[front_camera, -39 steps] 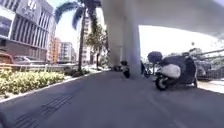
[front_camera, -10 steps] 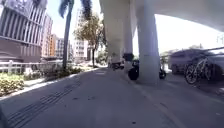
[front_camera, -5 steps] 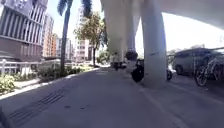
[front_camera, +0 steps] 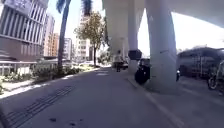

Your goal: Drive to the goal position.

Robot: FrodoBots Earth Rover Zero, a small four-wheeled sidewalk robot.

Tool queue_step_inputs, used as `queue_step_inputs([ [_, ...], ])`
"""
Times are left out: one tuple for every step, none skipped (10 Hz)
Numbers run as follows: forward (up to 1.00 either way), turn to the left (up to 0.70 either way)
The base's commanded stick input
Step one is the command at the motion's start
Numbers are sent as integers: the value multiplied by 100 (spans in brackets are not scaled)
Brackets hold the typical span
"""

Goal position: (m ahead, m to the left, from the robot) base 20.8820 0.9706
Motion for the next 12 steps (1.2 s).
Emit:
queue_step_inputs([
  [70, 0],
  [70, 0],
  [70, 0],
  [70, 0],
  [70, 5],
  [70, 12],
  [70, 6],
  [70, 1],
  [70, 0],
  [70, 0],
  [70, 0],
  [70, 0],
])
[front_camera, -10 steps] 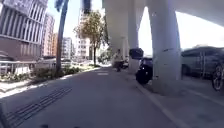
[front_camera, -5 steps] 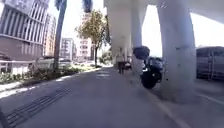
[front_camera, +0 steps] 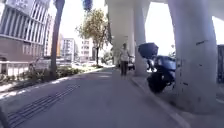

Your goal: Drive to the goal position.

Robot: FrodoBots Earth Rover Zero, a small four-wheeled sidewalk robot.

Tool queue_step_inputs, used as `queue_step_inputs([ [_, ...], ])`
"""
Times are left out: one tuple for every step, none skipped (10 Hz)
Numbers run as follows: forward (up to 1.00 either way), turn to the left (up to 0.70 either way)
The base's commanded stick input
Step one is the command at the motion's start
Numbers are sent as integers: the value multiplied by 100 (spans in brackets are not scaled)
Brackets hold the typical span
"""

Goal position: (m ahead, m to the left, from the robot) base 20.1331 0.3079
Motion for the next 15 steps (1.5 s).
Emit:
queue_step_inputs([
  [70, 0],
  [70, 0],
  [70, 0],
  [70, 0],
  [70, 0],
  [70, 0],
  [70, 0],
  [70, 0],
  [70, 0],
  [70, 0],
  [70, 0],
  [70, 0],
  [70, 0],
  [70, 0],
  [70, 0],
])
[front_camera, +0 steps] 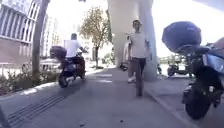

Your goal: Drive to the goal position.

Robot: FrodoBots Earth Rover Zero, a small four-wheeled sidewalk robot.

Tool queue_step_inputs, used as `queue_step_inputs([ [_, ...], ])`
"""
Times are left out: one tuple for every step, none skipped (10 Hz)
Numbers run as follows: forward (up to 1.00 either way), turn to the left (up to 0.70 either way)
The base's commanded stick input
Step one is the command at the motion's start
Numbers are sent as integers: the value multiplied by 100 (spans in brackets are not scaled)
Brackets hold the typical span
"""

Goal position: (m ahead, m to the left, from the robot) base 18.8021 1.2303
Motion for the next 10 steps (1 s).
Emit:
queue_step_inputs([
  [70, 0],
  [70, 0],
  [70, 0],
  [70, 0],
  [70, 0],
  [70, 0],
  [70, 0],
  [70, 0],
  [70, 0],
  [70, 0],
])
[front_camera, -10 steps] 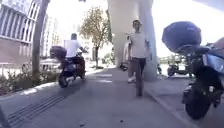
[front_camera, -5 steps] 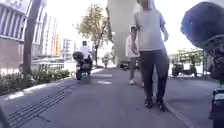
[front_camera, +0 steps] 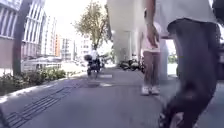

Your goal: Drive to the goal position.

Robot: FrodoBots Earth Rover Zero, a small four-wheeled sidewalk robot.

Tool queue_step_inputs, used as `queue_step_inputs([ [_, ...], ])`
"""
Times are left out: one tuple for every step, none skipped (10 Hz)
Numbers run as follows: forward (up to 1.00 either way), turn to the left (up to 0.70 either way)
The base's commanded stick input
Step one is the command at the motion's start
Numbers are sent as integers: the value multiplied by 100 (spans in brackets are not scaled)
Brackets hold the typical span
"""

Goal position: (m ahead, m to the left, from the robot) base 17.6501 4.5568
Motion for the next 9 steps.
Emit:
queue_step_inputs([
  [70, 0],
  [70, 0],
  [70, 0],
  [70, 0],
  [70, 0],
  [70, 0],
  [70, 0],
  [70, 0],
  [70, 0],
])
